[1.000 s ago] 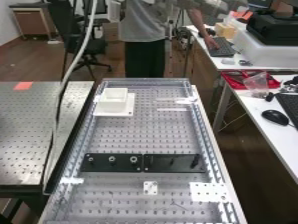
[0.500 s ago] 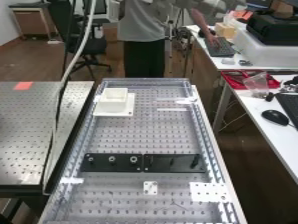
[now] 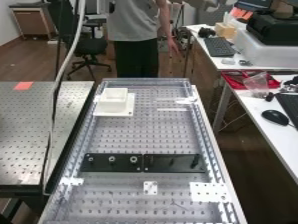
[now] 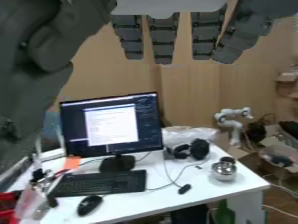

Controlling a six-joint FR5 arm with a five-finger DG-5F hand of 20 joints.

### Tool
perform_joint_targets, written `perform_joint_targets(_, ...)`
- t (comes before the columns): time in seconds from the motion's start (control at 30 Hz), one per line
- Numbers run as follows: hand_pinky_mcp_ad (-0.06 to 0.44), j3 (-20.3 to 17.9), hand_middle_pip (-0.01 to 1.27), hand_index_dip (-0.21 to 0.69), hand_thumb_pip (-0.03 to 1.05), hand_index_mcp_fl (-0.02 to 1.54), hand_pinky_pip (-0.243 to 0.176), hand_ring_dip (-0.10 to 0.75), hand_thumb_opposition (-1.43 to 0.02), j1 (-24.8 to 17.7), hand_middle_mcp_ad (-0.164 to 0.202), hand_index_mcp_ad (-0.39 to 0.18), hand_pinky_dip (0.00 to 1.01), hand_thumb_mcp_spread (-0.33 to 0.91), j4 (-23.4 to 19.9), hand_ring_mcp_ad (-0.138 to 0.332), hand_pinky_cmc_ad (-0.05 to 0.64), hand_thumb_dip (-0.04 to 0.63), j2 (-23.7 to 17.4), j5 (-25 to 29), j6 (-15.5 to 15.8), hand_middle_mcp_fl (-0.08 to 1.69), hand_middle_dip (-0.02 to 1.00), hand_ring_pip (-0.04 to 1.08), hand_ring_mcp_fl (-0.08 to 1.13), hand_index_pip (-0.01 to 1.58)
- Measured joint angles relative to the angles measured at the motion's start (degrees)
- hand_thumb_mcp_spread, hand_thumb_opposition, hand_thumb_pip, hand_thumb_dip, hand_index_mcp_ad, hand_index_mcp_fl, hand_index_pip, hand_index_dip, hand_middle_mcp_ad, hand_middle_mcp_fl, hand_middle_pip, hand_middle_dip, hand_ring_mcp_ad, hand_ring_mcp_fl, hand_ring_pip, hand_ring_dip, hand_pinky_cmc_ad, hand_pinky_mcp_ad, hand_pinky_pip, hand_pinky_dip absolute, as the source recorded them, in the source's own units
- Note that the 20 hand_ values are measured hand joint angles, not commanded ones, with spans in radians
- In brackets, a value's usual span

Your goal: Grab the chopstick and place it in the clear container

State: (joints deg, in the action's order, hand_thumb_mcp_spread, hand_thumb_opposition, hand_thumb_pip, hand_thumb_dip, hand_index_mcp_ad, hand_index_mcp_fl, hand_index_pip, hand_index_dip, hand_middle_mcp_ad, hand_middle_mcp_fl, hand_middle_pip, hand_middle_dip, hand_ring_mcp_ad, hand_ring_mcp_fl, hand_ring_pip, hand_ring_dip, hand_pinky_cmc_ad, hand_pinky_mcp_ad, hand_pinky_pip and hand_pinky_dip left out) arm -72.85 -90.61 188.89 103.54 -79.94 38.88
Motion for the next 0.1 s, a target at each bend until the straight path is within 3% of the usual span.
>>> perform_joint_targets(0.1,0.182,-1.6,0.13,0.154,0.6,0.02,-0.126,0.035,-0.8,0.3,0.084,-0.026,0.19,-0.04,0.3,0.218,0.34,-0.026,-1.7,-0.4,-1.5,-0.01,0.17,0.08,0.02,0.07)
